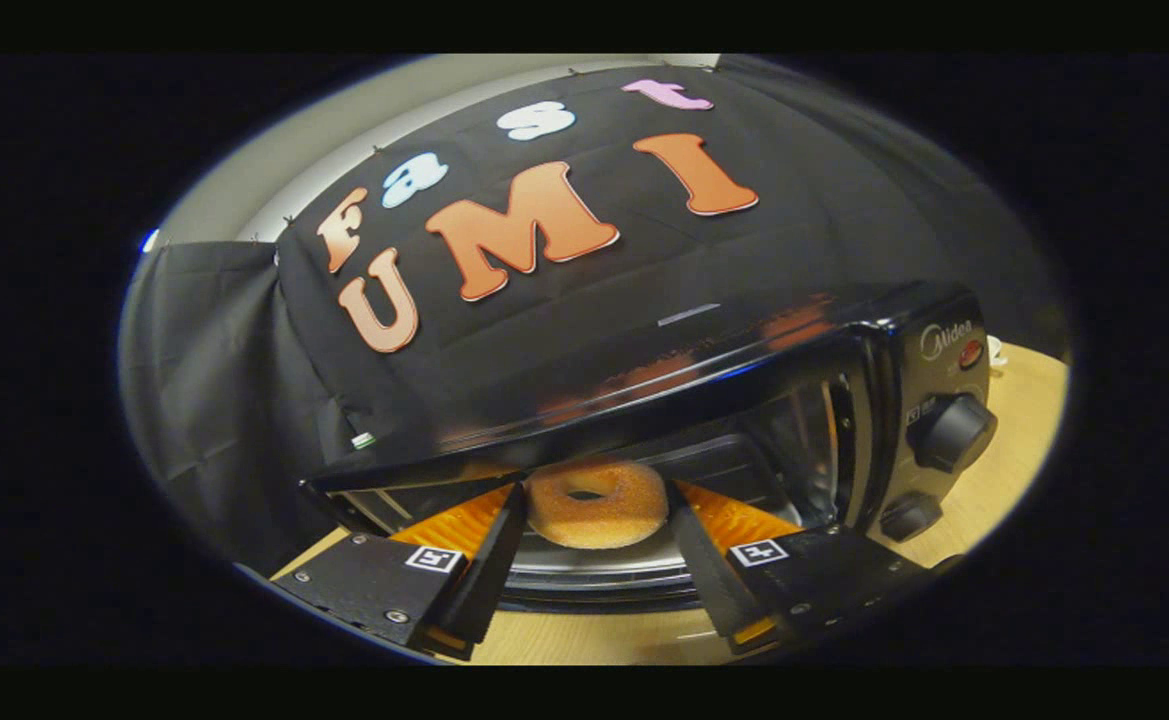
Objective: Open the toaster oven, put the food inside, and close the toaster oven door.
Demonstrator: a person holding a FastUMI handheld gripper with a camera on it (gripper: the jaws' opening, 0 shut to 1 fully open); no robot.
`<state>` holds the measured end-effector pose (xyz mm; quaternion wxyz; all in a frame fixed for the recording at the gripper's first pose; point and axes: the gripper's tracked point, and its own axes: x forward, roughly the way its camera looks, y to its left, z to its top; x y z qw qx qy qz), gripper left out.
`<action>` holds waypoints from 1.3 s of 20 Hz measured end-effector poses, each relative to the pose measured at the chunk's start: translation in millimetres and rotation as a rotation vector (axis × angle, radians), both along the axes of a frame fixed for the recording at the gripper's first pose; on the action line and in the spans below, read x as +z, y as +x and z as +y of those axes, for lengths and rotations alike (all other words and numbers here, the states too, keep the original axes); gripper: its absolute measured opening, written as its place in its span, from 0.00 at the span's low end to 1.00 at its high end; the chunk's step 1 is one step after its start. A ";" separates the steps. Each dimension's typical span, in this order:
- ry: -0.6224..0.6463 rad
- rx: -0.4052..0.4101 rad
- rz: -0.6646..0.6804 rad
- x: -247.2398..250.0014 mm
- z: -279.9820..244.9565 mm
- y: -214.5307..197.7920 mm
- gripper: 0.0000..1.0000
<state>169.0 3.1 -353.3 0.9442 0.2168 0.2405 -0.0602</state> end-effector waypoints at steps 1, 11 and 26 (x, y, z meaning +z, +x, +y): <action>-0.005 0.005 0.000 0.5 0.4 -0.5 0.83; -0.080 0.093 0.040 19.9 4.9 -39.4 0.92; -0.088 0.225 0.127 39.9 28.8 -188.8 0.92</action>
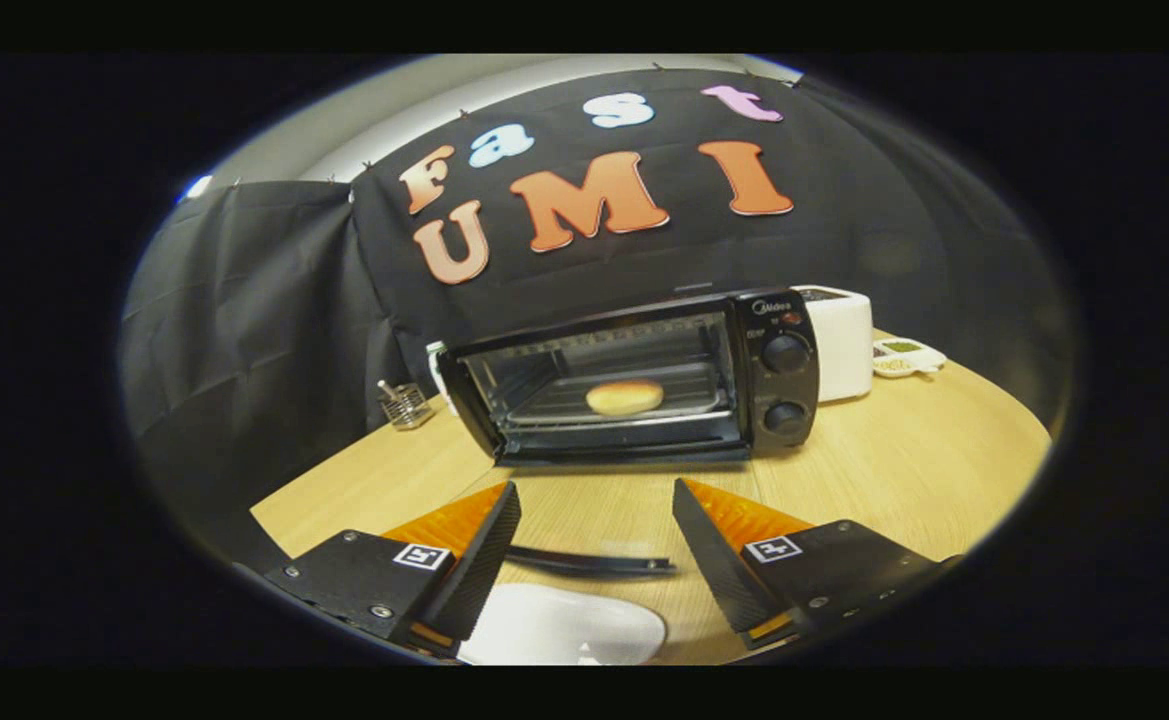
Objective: Open the toaster oven, put the food inside, and close the toaster oven door.
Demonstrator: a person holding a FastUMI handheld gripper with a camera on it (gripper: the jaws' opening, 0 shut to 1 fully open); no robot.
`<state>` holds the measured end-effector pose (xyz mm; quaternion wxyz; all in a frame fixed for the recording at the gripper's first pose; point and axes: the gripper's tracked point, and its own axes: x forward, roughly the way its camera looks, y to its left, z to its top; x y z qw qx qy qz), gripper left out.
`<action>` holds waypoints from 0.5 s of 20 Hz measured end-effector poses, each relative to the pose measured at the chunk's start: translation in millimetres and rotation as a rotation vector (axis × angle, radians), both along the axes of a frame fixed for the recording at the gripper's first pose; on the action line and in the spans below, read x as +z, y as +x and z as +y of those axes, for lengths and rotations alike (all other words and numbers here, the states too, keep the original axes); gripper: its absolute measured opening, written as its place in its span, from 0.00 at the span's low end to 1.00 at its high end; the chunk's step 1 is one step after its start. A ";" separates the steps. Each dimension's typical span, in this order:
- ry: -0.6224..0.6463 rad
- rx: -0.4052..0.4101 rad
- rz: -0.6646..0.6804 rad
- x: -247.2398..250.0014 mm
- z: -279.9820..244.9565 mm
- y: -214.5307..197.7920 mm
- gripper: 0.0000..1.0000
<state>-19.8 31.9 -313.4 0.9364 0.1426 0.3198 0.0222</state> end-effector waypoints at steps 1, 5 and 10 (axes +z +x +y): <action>-0.008 0.006 0.024 -5.1 0.9 -10.2 0.92; -0.015 0.037 0.090 -16.2 10.7 -42.2 0.92; 0.008 0.049 0.214 -43.1 14.5 -62.1 0.91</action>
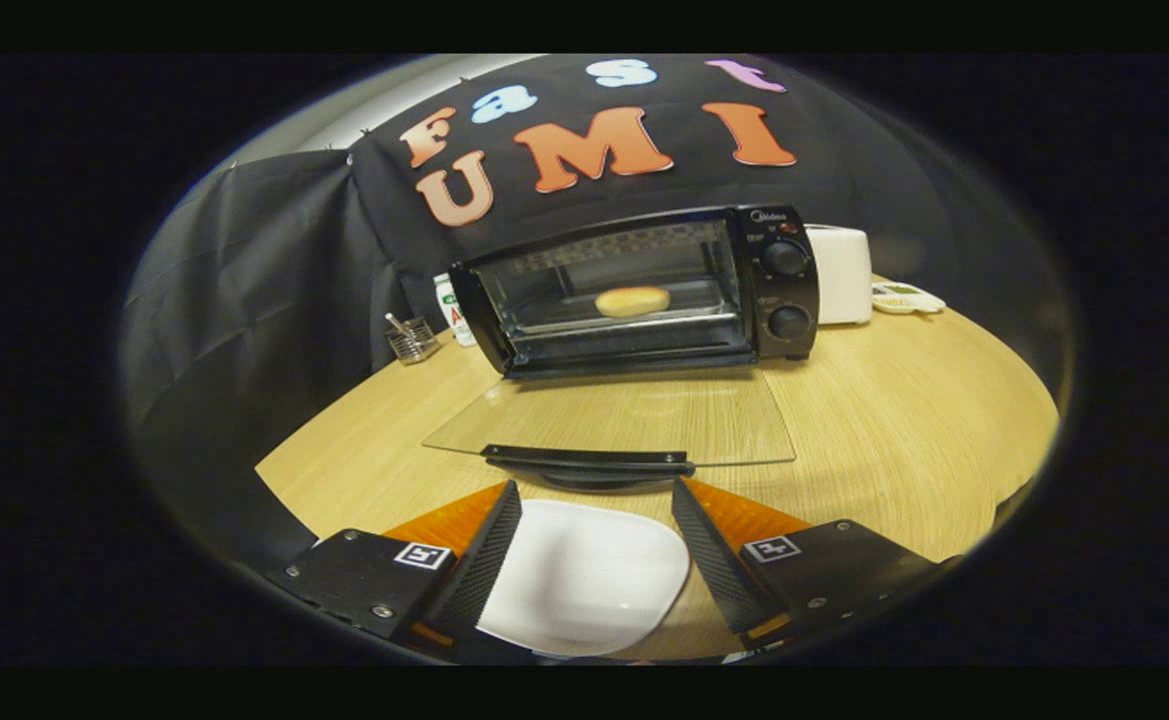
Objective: Open the toaster oven, put the food inside, and close the toaster oven door.
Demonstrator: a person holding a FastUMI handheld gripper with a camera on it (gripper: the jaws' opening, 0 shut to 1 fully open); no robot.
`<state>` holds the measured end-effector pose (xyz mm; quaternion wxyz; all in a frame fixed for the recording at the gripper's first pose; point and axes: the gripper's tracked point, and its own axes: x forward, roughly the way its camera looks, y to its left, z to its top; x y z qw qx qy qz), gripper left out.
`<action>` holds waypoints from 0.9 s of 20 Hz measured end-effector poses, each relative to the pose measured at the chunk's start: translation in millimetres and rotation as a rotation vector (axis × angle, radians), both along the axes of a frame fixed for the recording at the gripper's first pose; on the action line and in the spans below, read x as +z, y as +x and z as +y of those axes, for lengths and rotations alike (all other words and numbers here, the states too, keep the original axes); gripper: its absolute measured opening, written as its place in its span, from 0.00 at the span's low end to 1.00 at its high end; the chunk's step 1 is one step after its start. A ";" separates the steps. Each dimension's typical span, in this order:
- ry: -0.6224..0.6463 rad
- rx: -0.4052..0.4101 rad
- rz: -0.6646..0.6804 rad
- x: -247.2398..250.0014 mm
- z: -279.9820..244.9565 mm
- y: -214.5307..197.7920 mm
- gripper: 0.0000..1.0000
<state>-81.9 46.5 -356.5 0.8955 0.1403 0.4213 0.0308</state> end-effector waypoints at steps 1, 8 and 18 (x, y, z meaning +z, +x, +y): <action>-0.003 -0.003 0.017 -3.7 -1.1 0.9 0.91; -0.023 0.066 0.122 -22.4 14.4 8.1 0.91; -0.078 0.160 -0.021 10.8 31.1 56.3 0.90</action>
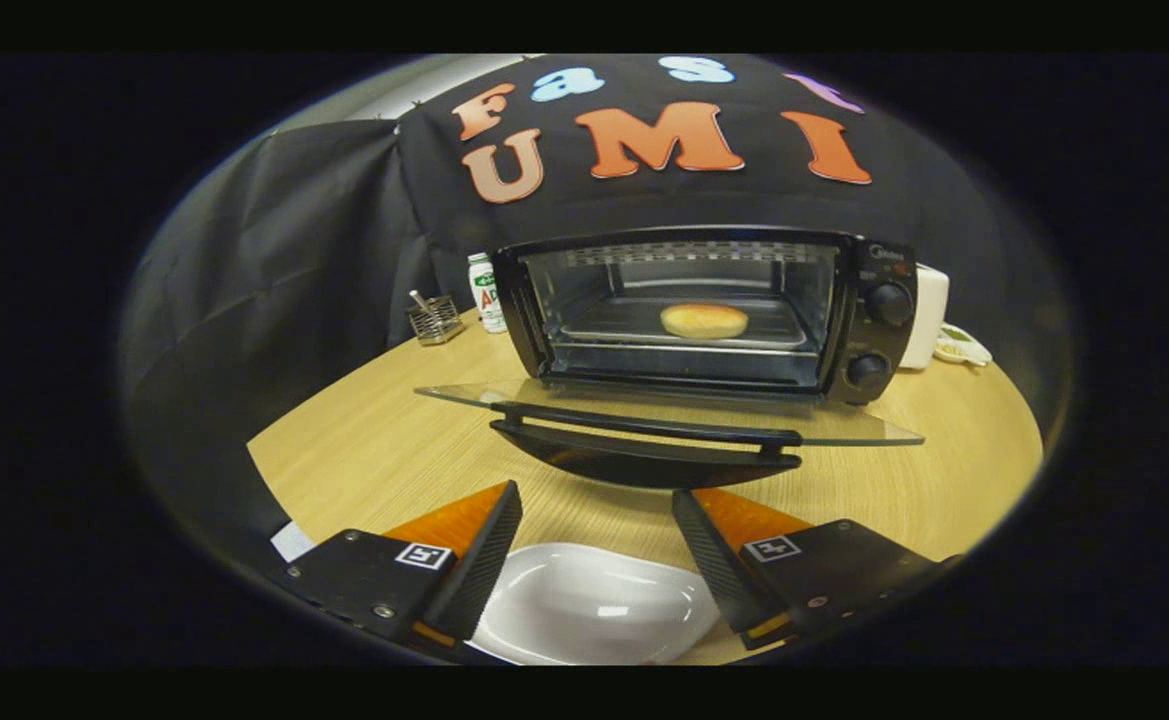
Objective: Open the toaster oven, put the food inside, and close the toaster oven door.
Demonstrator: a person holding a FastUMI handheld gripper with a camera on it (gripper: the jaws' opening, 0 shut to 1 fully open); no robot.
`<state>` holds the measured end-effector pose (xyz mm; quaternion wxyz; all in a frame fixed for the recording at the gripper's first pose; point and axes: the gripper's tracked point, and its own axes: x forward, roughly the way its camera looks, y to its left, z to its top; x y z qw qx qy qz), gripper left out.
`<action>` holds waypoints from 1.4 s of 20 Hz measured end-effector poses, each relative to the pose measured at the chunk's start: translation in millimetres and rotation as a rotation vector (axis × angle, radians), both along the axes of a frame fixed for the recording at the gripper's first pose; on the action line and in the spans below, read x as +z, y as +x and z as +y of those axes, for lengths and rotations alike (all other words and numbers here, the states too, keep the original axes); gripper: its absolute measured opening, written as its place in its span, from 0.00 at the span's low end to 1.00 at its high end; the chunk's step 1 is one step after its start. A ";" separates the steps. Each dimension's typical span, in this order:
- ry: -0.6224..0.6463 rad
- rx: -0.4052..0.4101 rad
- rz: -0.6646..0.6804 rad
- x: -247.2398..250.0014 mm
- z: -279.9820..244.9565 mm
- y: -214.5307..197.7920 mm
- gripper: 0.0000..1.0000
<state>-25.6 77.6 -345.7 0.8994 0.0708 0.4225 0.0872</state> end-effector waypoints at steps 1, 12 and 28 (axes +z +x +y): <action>-0.020 -0.008 0.001 -1.0 -4.1 5.3 0.91; -0.112 -0.135 -0.141 28.8 -30.9 90.7 0.90; -0.170 -0.201 -0.278 58.4 -39.8 144.5 0.91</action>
